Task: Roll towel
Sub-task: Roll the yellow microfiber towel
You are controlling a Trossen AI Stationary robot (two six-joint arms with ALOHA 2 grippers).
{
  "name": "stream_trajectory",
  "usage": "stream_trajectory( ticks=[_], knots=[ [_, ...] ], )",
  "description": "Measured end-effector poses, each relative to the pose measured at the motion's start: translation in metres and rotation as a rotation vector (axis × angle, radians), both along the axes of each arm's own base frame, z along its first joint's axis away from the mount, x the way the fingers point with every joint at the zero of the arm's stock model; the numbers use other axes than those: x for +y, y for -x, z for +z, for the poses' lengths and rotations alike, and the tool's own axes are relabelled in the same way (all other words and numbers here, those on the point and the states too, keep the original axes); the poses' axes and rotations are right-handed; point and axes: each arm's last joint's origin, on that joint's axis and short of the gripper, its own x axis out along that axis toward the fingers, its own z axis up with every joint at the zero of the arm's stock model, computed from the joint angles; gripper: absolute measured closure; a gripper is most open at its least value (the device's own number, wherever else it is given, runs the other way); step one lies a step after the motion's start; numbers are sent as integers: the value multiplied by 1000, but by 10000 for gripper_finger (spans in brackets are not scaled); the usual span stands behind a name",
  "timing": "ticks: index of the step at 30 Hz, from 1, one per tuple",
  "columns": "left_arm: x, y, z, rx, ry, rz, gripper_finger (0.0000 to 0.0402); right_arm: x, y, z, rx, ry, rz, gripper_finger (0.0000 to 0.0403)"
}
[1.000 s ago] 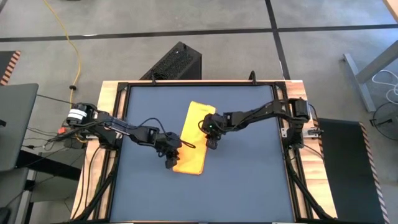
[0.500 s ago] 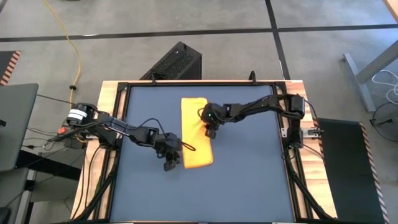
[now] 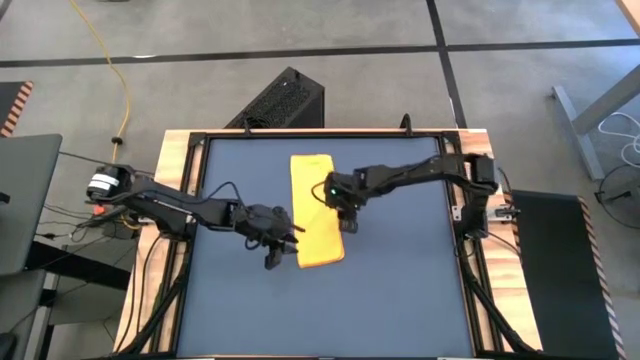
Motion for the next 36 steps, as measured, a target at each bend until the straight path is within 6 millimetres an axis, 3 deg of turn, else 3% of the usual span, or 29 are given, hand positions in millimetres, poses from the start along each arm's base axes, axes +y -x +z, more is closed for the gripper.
stream_trajectory(
  ticks=[5,9,15,19,27,36],
  knots=[
    [-19,-1,-8,11,-36,-22,260,42,25,9,-228,-26,41,227],
    [-29,-1,-10,2,-78,3,260,71,54,5,-382,-40,76,227],
    [-40,1,-9,-21,-144,62,260,82,82,-12,-394,22,116,227],
    [-45,4,-10,-12,-216,14,260,90,84,-16,-383,58,241,227],
    [-43,13,-21,110,-403,-87,260,115,77,-36,-389,317,708,227],
    [-47,14,-24,99,-598,-205,260,134,72,-60,-319,578,658,227]
  ],
)
